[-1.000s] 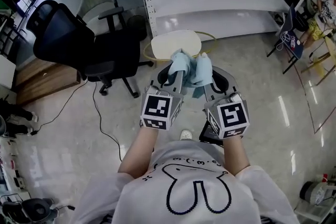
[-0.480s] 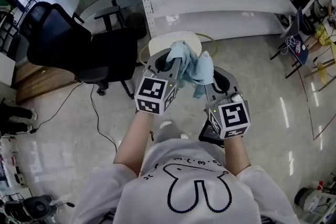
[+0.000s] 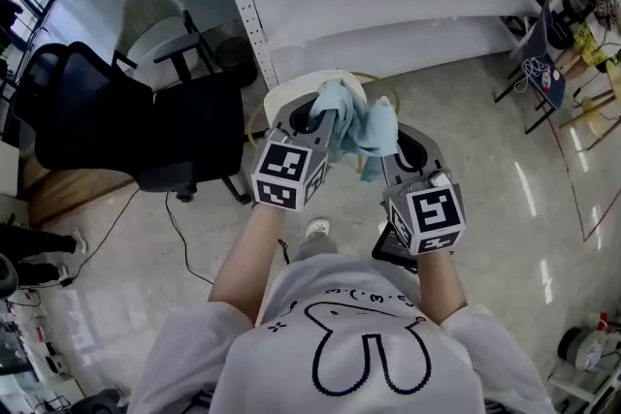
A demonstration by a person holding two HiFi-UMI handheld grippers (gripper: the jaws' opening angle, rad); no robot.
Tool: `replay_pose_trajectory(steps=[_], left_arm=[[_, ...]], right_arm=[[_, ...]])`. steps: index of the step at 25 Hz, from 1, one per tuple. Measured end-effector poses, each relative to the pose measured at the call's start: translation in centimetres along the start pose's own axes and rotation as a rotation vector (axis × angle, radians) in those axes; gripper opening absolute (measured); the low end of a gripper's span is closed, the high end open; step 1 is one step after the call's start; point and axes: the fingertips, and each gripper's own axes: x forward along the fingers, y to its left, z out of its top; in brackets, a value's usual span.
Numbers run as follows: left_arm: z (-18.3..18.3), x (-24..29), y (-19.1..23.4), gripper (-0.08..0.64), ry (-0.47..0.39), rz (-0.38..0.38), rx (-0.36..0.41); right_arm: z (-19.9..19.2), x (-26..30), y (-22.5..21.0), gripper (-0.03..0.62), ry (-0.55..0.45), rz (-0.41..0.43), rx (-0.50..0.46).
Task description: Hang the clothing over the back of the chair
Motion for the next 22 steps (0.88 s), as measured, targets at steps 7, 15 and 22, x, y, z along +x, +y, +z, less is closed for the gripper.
replay_pose_trajectory(steps=[7,15,22], left_arm=[[-2.7,4.3,3.4,0.052,0.068,-0.057,-0.016],[-9.2,7.0,5.3,0.052,0.208,-0.109,-0.063],[-15.3,7.3,5.3,0.054,0.317,-0.156,-0.137]], right_arm=[[-1.9,4.0,-1.5,0.031,0.076,-0.046,0.012],[-5.1,6.4,-1.9,0.031,0.188,-0.06,0.041],[-8.5,7.5,-1.2,0.031,0.268,-0.074,0.071]])
